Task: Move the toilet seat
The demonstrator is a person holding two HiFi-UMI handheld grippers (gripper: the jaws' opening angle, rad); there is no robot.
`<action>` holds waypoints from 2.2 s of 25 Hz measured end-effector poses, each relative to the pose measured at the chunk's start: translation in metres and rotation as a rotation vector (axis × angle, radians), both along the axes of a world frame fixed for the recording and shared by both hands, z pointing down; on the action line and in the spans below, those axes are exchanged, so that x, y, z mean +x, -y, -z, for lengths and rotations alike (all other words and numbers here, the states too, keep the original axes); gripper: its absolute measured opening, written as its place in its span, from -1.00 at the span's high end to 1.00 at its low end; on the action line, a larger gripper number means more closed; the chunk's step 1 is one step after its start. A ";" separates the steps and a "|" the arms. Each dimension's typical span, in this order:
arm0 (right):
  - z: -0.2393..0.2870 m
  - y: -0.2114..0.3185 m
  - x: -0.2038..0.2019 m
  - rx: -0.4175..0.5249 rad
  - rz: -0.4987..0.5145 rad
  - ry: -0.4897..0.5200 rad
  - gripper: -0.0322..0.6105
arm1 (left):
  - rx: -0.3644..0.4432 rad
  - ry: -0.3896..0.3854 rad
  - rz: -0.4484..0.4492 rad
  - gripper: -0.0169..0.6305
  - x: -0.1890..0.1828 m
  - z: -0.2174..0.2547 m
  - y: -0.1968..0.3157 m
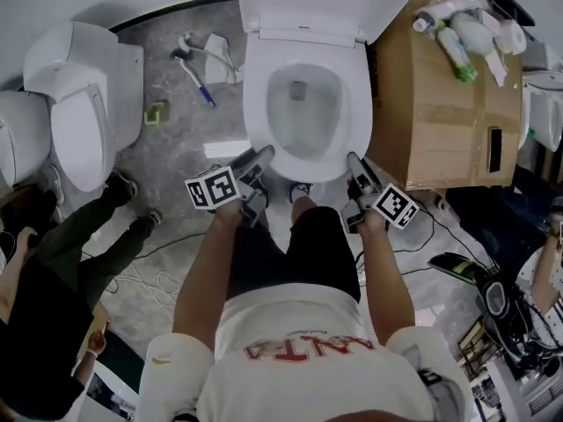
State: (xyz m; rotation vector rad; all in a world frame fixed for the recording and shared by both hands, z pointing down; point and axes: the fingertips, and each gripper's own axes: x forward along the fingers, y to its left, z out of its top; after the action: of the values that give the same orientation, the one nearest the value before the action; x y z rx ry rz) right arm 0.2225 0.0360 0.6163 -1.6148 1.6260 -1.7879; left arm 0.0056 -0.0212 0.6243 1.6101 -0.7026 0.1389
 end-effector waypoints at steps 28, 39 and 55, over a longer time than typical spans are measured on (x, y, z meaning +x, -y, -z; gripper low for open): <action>0.104 0.109 0.028 0.148 0.017 0.209 0.14 | 0.075 -0.271 0.265 0.21 0.019 0.112 0.111; 0.142 0.175 0.044 0.307 -0.028 0.224 0.15 | 0.083 -0.421 0.283 0.20 0.035 0.155 0.175; 0.165 0.264 0.074 0.347 -0.216 0.245 0.19 | 0.151 -0.427 0.194 0.20 0.058 0.178 0.261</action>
State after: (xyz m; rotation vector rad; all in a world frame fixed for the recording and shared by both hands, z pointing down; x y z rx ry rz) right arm 0.2968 -0.2280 0.4512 -1.3042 1.4867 -1.4373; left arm 0.0633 -0.2825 0.4464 1.6328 -0.5390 -0.3976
